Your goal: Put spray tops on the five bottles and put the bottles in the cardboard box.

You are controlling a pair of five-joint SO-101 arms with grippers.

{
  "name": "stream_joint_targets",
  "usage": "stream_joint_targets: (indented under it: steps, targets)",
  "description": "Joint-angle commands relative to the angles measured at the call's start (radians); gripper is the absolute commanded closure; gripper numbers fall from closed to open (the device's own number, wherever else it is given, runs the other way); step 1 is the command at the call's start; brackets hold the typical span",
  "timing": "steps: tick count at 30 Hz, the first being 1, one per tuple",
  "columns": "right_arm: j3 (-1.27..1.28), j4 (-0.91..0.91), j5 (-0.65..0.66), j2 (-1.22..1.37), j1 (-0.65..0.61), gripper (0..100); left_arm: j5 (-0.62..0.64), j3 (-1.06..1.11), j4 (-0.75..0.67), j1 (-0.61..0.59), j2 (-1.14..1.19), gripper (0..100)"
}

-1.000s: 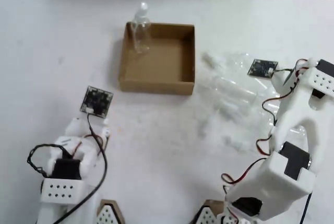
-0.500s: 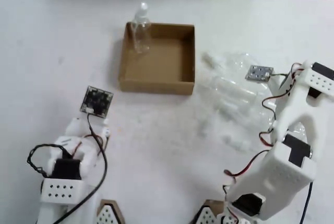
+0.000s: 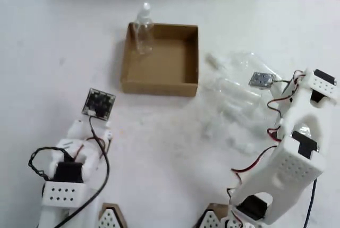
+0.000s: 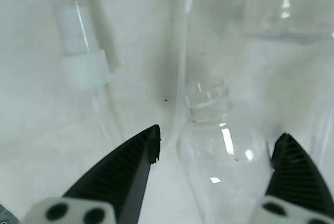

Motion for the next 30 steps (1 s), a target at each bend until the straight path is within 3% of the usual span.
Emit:
stream_joint_targets:
  steps: [1, 5, 11, 15, 23, 30]
  targets:
    - [-0.009, -0.028, 0.012, -0.013, 0.001, 72.4, -0.012, -0.009, -0.023, 0.012, -0.012, 98]
    - [-0.006, -0.044, 0.012, -0.012, 0.004, 82.4, -0.012, -0.009, -0.023, 0.012, -0.012, 98]
    - [-0.015, -0.039, -0.021, -0.024, 0.004, 84.1, -0.012, -0.009, -0.023, 0.012, -0.012, 98]
    - [-0.084, -0.035, -0.149, -0.056, 0.002, 90.6, -0.012, -0.009, -0.023, 0.012, -0.012, 98]
    - [-0.253, 0.130, -0.348, -0.157, 0.028, 90.1, -0.012, -0.009, -0.021, 0.010, -0.012, 98]
    - [-0.327, 0.174, -0.709, -0.199, 0.088, 90.0, -0.012, -0.009, -0.021, 0.008, -0.012, 98]
